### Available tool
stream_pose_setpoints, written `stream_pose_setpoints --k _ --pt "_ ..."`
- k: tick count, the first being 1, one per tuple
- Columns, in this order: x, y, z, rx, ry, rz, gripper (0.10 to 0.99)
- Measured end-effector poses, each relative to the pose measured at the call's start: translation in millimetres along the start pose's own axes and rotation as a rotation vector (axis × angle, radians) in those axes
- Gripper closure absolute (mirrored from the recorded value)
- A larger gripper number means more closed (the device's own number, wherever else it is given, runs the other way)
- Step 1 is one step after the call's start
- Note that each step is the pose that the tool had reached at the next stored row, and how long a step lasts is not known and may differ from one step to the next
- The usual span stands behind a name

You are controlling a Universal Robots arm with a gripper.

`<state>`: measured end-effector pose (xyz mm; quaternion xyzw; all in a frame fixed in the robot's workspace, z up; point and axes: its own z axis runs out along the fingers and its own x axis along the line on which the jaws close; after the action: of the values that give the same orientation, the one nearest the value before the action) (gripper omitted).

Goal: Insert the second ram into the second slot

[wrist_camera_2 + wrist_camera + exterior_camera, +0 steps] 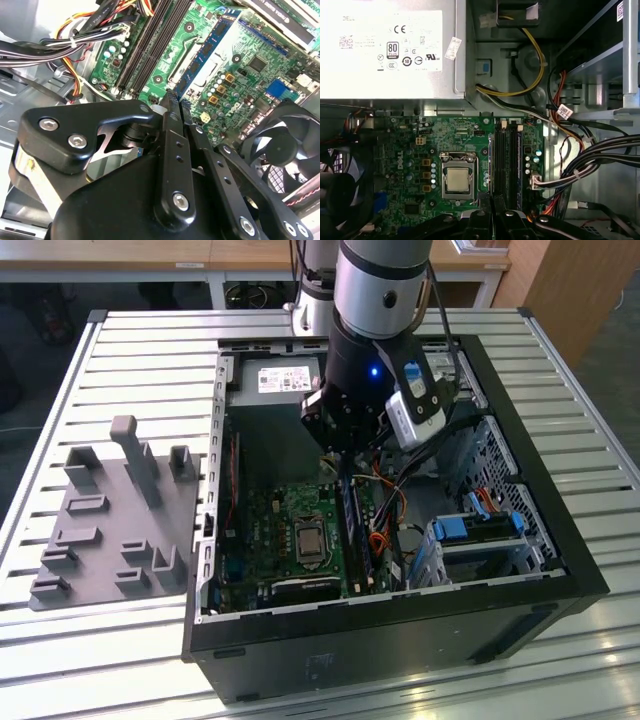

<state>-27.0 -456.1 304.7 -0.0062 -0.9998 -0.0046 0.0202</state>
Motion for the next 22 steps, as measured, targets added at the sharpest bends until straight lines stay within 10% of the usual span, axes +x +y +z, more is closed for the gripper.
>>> stream_pose_setpoints --k 22 --pt "-0.4 -0.1 10.2 0.000 0.0029 0.000 0.949"
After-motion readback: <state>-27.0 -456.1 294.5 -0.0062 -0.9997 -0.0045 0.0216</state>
